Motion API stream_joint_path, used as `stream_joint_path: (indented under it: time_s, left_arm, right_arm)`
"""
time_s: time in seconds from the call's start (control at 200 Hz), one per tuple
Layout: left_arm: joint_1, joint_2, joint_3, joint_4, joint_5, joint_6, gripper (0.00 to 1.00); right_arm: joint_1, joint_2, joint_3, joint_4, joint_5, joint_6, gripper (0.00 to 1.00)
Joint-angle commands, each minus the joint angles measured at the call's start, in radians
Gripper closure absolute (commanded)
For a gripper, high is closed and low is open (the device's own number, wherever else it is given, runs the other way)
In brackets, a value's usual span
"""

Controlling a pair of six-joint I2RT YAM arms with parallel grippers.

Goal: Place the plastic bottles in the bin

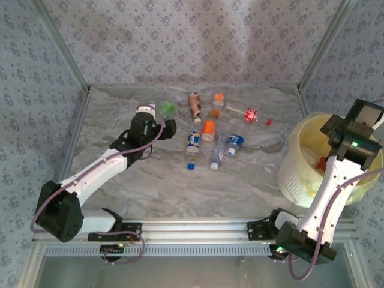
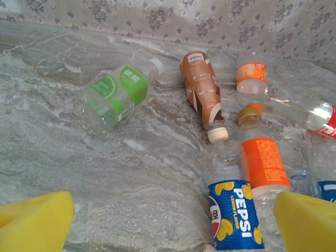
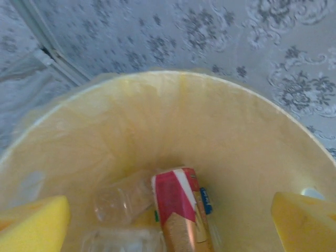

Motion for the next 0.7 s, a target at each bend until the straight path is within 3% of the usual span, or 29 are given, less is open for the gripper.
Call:
stream_joint_path:
  time_s: [0.0,0.255,0.45,0.55,0.694]
  left_arm:
    - [0.012,0.007,0.041,-0.031,-0.001,-0.023,0.02]
    - [0.020,0.001,0.035,-0.064,-0.013,-0.053,0.02]
    - [0.032,-0.022,0.012,-0.074,-0.019,-0.076,0.02]
    - [0.044,-0.037,0.001,-0.086,-0.031,-0.093,0.02]
    - [0.051,-0.063,-0.018,-0.082,-0.035,-0.101,0.02]
  right_arm:
    - [0.066,-0.039,-0.001,0.054,-0.034,0.043,0.00]
    - [0.395,-0.077,0.024,0.184,-0.216,0.080,0.00]
    - [0.672,0.000,0.021,0.266,-0.310,0.056,0.00]
    - [0.806,0.076,0.020,0.266,-0.245,0.031,0.00]
    - [0.973,0.226,0.013,0.222,-0.002,0.127,0.00]
